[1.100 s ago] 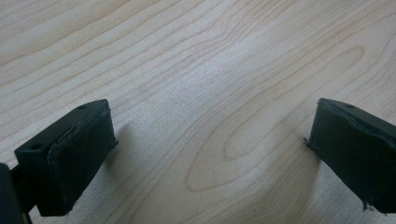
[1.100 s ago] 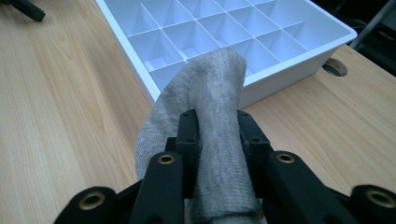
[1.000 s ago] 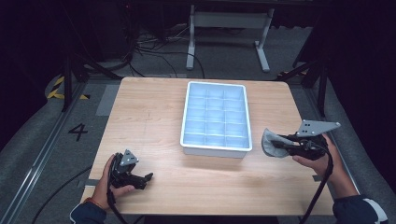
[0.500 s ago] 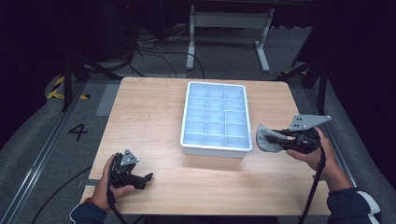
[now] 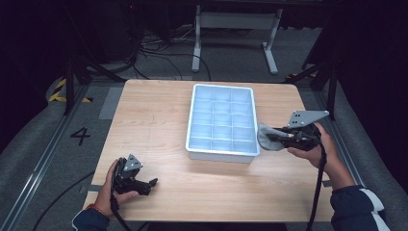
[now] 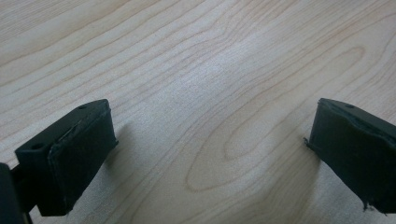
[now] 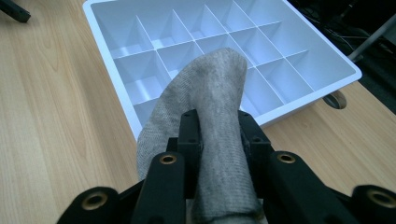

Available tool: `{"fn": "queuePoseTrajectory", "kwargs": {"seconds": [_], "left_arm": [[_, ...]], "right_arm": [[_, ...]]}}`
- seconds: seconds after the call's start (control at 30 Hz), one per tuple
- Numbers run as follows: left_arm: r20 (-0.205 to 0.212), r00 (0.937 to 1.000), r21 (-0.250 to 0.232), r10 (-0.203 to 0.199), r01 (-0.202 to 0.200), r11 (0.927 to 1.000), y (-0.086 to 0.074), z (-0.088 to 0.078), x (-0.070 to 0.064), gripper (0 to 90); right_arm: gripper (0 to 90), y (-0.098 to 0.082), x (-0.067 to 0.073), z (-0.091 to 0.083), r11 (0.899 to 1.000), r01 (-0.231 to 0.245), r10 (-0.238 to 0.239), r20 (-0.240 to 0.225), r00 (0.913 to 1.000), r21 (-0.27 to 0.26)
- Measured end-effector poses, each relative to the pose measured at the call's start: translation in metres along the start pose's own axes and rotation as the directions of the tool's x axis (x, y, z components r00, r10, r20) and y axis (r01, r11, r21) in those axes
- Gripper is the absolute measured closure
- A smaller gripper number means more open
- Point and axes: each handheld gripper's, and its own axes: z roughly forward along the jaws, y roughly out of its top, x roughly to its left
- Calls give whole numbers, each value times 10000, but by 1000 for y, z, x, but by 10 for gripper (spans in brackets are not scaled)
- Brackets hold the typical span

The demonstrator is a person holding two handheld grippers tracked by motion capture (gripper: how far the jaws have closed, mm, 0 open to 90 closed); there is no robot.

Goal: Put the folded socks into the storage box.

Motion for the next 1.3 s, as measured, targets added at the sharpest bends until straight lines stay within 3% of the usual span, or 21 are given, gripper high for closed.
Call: {"fn": "queuePoseTrajectory", "kwargs": {"seconds": [0.73,1.0,1.03,1.3], "left_arm": [[-21,10000,-38,49,-49,10000,0,0,0,11],[-27,10000,-20,30,-30,10000,-1,-1,0,13],[-88,9997,-52,237,-238,9997,0,-1,1,14],[-10,9999,-21,112,-112,9999,-1,-1,1,16]], "right_arm": [[751,26,-4,36,9986,377,-369,-201,9991,377],[751,28,-7,52,9977,339,-334,-97,9994,583],[751,28,-8,54,9979,324,-324,-16,9995,554],[755,28,-12,72,9951,496,-494,-52,9988,850]]}}
